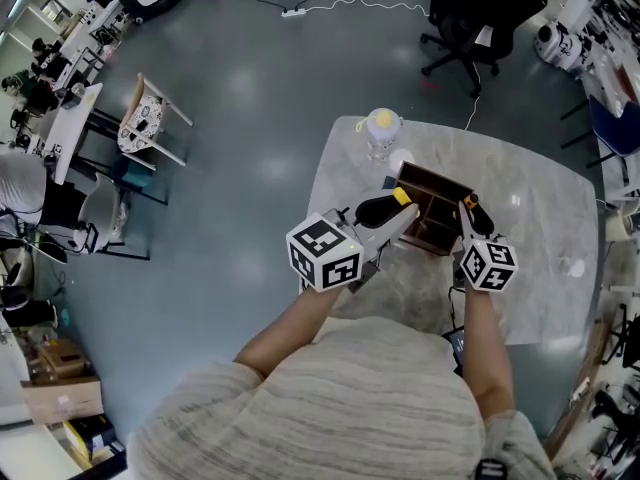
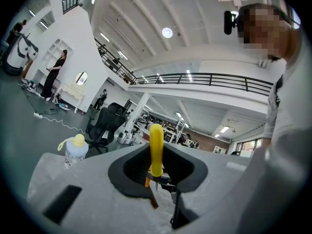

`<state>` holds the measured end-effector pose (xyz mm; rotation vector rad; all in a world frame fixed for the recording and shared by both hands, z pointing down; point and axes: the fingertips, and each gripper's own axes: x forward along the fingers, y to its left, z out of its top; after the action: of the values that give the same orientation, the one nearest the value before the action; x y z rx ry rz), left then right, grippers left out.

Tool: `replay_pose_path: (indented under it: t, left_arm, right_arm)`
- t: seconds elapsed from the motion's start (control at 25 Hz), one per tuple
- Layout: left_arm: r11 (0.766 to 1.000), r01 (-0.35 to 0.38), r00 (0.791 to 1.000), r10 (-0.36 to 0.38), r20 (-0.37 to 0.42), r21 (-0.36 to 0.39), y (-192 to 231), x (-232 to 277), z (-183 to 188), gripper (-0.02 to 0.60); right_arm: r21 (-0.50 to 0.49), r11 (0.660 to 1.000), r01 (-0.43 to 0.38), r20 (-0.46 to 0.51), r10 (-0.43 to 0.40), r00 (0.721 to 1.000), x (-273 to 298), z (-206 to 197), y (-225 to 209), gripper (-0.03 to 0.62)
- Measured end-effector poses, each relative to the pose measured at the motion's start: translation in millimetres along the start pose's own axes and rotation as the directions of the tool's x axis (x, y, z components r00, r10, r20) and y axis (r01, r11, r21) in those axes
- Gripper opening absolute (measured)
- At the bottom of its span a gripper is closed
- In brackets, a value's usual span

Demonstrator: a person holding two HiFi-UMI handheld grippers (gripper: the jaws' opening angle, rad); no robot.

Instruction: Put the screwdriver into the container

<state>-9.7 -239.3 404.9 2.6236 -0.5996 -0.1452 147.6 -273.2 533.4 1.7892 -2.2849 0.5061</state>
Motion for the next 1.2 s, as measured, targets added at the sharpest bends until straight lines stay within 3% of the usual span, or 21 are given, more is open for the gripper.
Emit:
replay_pose_path:
  t: [0.44, 1.2]
  left_arm:
    - [1.0, 0.007, 1.0, -0.007, -0.007, 0.002, -6.0, -0.2, -2.3, 0.083]
    - [1.0, 0.011, 1.0, -0.011, -0.007, 0.006, -9.9, -0.3, -2.9, 0.083]
  right_arm:
    - [0.013, 1.0, 0.017, -0.118, -0.016, 0.993, 3.9, -37.8, -5.6, 0.114]
    - [-0.016, 1.0, 0.024, -0.127, -0.026, 0.992, 2.7, -34.1, -7.2, 0.135]
